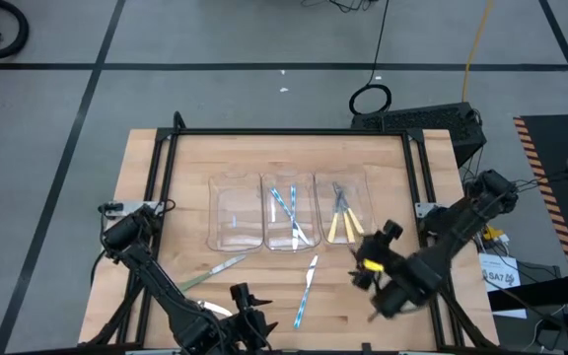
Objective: Sort silverware by color (type)
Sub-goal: Put the middle right green knife into the left transparent bin
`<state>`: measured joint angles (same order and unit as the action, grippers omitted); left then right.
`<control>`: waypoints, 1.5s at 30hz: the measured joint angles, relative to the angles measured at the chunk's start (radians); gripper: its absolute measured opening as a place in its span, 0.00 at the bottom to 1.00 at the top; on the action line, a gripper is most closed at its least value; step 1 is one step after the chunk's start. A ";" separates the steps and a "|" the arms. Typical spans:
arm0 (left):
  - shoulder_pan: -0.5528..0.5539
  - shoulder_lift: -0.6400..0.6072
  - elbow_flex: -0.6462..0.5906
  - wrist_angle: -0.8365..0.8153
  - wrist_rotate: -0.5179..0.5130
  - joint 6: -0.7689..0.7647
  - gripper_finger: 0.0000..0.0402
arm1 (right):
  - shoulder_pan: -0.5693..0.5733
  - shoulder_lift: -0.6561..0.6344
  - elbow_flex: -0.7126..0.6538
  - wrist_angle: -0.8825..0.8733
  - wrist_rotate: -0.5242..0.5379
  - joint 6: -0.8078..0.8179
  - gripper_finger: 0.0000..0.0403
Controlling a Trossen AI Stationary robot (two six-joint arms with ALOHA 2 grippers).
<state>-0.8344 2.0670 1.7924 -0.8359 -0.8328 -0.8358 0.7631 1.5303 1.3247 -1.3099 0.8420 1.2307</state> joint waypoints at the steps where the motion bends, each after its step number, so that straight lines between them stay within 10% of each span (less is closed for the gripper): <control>1: -0.003 0.002 0.000 0.000 0.010 -0.006 0.65 | 0.032 0.000 0.000 0.037 -0.001 -0.011 0.51; 11: -0.026 0.009 0.000 0.003 0.030 -0.037 0.65 | 0.286 0.109 0.000 0.398 0.156 -0.124 0.50; 20: -0.017 0.009 0.000 0.003 0.031 0.076 0.65 | 0.286 0.283 0.000 0.499 0.105 -0.199 0.50; 31: 0.043 0.009 0.000 0.006 0.108 0.159 0.65 | 0.185 0.282 0.000 0.463 -0.307 0.020 0.50; 39: 0.044 0.009 0.000 0.026 0.110 0.167 0.65 | 0.186 0.254 0.000 0.072 -0.690 0.105 0.50; 45: 0.049 0.009 0.000 0.026 0.110 0.160 0.65 | 0.215 0.253 -0.014 -0.140 -0.732 0.047 0.50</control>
<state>-0.7856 2.0758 1.7927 -0.8097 -0.7227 -0.6754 0.9782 1.7832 1.3111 -1.4499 0.1102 1.2773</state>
